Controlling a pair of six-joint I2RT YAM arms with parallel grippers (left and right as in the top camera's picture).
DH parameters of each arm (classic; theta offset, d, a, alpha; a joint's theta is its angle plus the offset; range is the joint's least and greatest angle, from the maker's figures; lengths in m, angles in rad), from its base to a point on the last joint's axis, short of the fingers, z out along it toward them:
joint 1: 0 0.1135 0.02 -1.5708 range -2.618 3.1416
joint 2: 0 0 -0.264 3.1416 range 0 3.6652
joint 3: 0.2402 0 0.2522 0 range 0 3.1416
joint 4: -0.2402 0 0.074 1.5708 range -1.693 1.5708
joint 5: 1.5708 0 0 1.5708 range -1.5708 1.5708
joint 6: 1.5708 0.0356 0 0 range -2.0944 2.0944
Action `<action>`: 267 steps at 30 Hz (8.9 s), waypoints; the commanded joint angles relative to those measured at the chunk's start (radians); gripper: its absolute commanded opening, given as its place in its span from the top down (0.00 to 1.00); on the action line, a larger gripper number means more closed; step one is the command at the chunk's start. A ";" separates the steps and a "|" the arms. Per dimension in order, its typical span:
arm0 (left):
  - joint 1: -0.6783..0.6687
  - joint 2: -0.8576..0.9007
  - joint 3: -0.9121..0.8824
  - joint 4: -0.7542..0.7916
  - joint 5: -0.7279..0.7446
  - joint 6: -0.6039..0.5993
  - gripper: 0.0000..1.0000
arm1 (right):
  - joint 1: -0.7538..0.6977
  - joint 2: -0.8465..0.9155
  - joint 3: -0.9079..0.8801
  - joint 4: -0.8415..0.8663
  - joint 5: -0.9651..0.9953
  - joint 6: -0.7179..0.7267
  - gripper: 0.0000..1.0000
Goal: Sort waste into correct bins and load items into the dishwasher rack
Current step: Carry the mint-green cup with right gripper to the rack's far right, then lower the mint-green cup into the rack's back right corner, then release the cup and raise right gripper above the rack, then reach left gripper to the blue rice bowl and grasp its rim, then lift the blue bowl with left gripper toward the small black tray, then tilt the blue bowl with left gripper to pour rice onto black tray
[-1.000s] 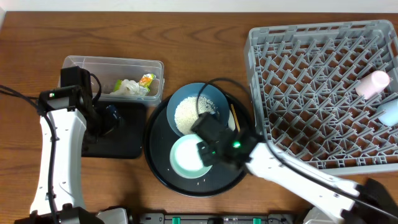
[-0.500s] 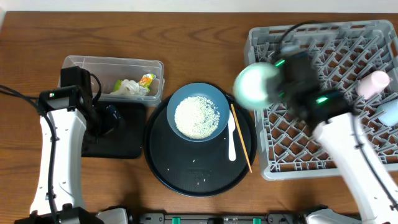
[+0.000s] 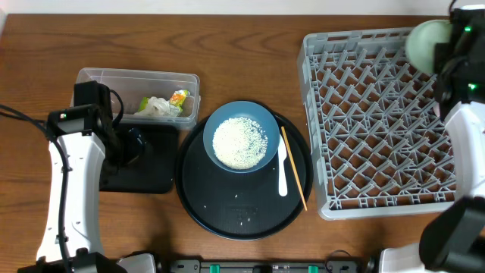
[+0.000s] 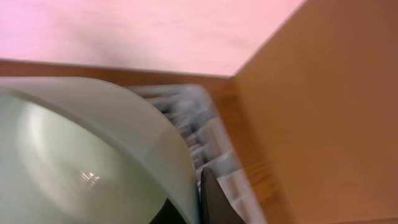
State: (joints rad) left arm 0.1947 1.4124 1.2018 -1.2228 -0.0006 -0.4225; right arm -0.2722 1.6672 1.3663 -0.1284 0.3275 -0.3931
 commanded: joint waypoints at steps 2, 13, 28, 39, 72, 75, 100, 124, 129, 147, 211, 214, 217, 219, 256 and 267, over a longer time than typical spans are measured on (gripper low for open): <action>0.003 0.005 -0.004 -0.003 -0.010 -0.016 0.02 | -0.055 0.090 0.015 0.113 0.064 -0.153 0.99; 0.003 0.005 -0.004 -0.003 -0.010 -0.025 0.02 | -0.109 0.348 0.166 0.275 0.247 -0.163 0.99; 0.003 0.005 -0.004 -0.003 -0.010 -0.048 0.02 | -0.097 0.555 0.376 0.325 0.350 -0.375 0.99; 0.003 0.005 -0.004 -0.004 -0.003 -0.062 0.02 | -0.043 0.607 0.375 0.288 0.357 -0.367 0.99; 0.003 0.005 -0.004 -0.003 0.007 -0.062 0.02 | 0.055 0.486 0.375 -0.239 0.177 0.072 0.49; 0.003 0.005 -0.004 -0.003 0.007 -0.061 0.02 | 0.058 0.440 0.375 -0.305 0.083 0.126 0.43; 0.003 0.005 -0.004 -0.003 0.007 -0.061 0.02 | 0.105 0.107 0.375 -0.823 -0.664 0.131 0.27; -0.515 0.011 -0.004 0.329 0.072 -0.008 0.02 | 0.339 0.108 0.338 -1.114 -0.402 0.468 0.27; -0.678 0.050 -0.004 0.448 0.071 -0.009 0.02 | 0.288 0.108 0.338 -1.113 -0.402 0.473 0.27; -0.927 0.422 -0.004 0.705 0.060 0.052 0.02 | 0.245 0.108 0.338 -1.117 -0.402 0.474 0.25; -1.003 0.250 0.066 0.420 -0.072 0.051 0.94 | 0.245 0.108 0.338 -1.144 -0.385 0.466 0.24; -0.998 0.188 0.066 0.414 -0.071 0.047 0.94 | 0.245 0.108 0.338 -1.144 -0.376 0.466 0.24; -0.978 0.127 0.066 0.407 -0.071 0.043 0.94 | 0.245 0.108 0.338 -1.144 -0.376 0.466 0.24; -0.955 0.091 0.066 0.399 -0.072 0.033 0.94 | 0.245 0.108 0.338 -1.144 -0.376 0.466 0.24; 0.116 -0.015 0.016 0.353 0.798 0.326 0.94 | 0.244 0.108 0.338 -1.156 -0.353 0.467 0.24; 0.272 0.097 -0.034 0.429 1.130 0.327 0.94 | 0.244 0.108 0.338 -1.161 -0.353 0.467 0.25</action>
State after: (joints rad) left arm 0.4438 1.4776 1.1759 -0.7998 0.9668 -0.1223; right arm -0.0166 1.7927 1.7061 -1.2865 -0.0326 0.0681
